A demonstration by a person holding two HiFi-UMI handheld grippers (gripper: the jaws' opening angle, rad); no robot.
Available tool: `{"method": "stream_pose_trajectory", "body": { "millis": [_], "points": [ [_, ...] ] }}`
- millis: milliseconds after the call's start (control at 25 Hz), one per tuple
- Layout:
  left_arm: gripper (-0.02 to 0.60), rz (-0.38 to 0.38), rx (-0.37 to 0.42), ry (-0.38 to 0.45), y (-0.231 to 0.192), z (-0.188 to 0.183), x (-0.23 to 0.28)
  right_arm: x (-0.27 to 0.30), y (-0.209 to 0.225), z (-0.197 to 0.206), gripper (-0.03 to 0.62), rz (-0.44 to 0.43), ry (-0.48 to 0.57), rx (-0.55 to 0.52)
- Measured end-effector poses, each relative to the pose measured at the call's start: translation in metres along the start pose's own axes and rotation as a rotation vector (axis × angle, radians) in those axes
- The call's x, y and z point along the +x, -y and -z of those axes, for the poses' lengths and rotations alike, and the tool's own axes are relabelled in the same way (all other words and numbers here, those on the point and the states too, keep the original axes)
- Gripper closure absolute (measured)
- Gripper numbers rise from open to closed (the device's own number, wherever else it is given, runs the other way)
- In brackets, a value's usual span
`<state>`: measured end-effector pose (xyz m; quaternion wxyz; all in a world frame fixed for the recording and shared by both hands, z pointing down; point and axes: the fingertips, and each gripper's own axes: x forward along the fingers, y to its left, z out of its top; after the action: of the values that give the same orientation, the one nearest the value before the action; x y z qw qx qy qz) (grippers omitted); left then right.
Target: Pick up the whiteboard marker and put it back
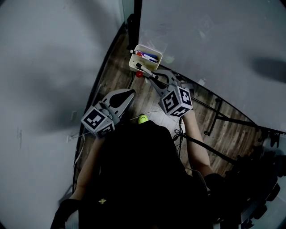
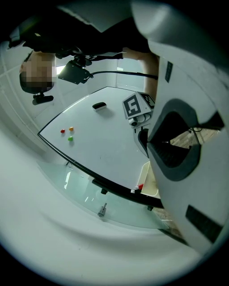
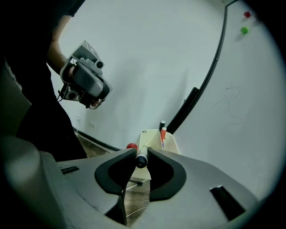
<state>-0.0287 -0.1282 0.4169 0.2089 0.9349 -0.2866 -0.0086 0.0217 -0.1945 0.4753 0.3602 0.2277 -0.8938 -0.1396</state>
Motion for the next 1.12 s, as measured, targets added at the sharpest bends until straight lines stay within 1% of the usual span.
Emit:
{"method": "stream_pose_trajectory", "body": {
  "millis": [200,400,640,840,1000,1120],
  "points": [
    [0.558,0.002,0.013,-0.005,0.004,0.001,0.002,-0.011,0.002,-0.007,0.511,0.029,0.039,0.037],
    [0.56,0.016,0.053,-0.049,0.012,0.009,0.007,-0.022,0.004,-0.014,0.511,0.044,0.062,0.051],
    [0.56,0.012,0.066,-0.096,0.013,0.014,0.007,-0.033,0.004,-0.021,0.511,0.053,0.07,0.042],
    [0.56,0.0,0.069,-0.086,0.01,0.012,0.008,-0.043,0.002,-0.027,0.511,0.057,0.08,0.037],
    [0.56,-0.012,0.075,-0.041,0.005,0.009,0.009,-0.048,-0.001,-0.032,0.513,0.06,0.088,0.031],
    [0.56,-0.016,0.078,-0.029,0.002,0.008,0.01,-0.05,-0.001,-0.031,0.513,0.061,0.089,0.028]
  ]
}}
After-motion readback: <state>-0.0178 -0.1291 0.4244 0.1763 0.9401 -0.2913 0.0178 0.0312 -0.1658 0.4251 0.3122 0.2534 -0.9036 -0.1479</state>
